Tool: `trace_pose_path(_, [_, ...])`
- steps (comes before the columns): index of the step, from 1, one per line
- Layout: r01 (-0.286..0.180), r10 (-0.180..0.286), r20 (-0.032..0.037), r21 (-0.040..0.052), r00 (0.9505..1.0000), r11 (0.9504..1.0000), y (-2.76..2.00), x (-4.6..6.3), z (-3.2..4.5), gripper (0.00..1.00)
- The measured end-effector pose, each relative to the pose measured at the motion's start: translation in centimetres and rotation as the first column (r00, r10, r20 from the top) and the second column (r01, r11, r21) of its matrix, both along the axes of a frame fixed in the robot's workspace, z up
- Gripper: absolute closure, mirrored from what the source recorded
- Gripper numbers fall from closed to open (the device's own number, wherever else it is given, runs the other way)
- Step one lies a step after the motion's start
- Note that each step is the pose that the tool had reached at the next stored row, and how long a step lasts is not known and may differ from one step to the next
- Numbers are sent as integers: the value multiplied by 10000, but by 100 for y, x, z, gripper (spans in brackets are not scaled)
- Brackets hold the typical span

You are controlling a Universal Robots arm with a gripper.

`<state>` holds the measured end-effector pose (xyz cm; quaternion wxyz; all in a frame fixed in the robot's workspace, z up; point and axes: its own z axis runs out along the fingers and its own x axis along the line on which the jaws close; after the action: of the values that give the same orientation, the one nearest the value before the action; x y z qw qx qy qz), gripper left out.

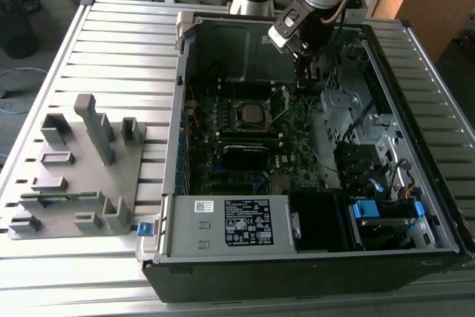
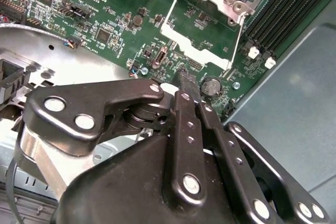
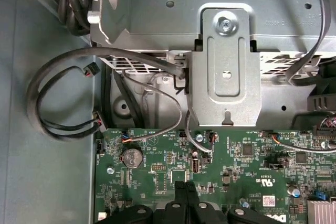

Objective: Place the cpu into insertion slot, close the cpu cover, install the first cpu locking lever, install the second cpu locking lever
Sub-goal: 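Close the cpu cover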

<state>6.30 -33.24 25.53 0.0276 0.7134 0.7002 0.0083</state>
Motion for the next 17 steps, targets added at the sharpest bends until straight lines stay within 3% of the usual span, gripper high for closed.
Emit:
trace_pose_path(7, [0, 0, 10, -1, 10000, 10000, 0, 0, -105, 90])
trace_pose_path(12, [2, -2, 17, 1, 10000, 10000, 1, -9, -114, 90])
trace_pose_path(17, [0, 0, 114, -1, 9999, 10000, 12, -105, -129, 90])
